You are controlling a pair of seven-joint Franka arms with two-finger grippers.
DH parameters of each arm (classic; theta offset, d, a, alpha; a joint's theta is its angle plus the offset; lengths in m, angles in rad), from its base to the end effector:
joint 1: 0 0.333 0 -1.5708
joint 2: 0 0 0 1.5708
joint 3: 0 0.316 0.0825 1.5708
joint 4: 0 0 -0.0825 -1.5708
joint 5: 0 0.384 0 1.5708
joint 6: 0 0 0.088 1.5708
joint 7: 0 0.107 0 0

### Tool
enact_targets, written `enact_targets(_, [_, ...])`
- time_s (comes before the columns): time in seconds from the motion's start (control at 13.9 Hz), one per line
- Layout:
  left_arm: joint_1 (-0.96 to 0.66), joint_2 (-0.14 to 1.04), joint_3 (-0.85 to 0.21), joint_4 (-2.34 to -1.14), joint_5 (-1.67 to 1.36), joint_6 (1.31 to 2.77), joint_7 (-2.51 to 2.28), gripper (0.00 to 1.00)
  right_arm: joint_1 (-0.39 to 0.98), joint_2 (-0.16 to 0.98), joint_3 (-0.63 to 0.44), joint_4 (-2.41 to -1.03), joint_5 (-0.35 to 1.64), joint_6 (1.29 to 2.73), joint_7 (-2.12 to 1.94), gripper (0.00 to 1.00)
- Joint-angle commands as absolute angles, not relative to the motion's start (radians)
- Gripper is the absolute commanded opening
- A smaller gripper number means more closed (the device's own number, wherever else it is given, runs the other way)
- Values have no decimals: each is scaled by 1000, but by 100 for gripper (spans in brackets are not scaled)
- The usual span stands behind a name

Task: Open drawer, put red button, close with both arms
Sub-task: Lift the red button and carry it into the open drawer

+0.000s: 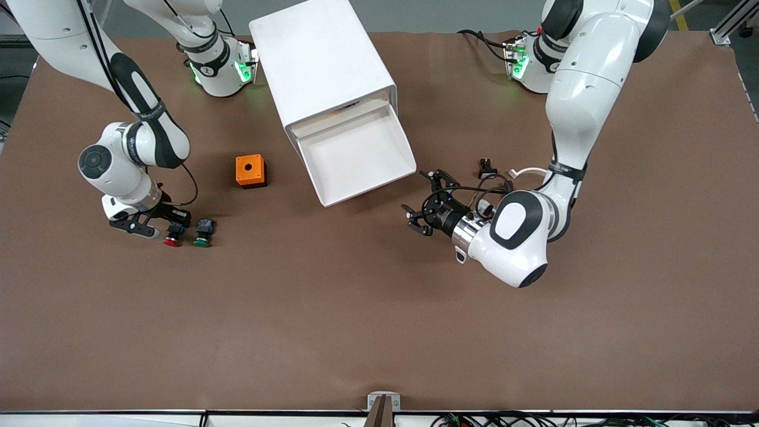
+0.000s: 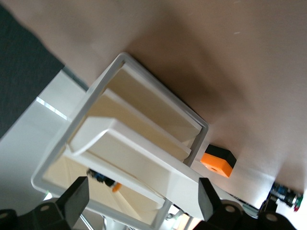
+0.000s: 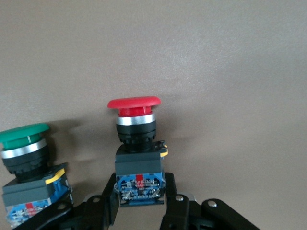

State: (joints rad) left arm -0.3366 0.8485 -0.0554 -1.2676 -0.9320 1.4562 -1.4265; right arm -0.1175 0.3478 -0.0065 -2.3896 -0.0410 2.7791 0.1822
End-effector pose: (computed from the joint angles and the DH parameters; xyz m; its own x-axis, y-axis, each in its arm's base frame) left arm 0.6083 -0.3420 0.2575 -0.0756 0.6145 -0.7853 0.7347 -0.4981 -0.4605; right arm 0.5008 -0.0607 0.1781 0.9635 -0.2641 0.0439 -0.2648 -0.9643 0.0105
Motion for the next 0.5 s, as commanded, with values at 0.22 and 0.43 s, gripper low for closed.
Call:
enact_targets(0.22, [-354,815,31,-1194,-835,1512,-1182,100,-81,223,-2,-2320,-32,2547,204,0])
enact_targets(0.43, [-373,773,32,-1193,-729,1623,-1057,100,3,129,0,-2189,-32,2250,380,0])
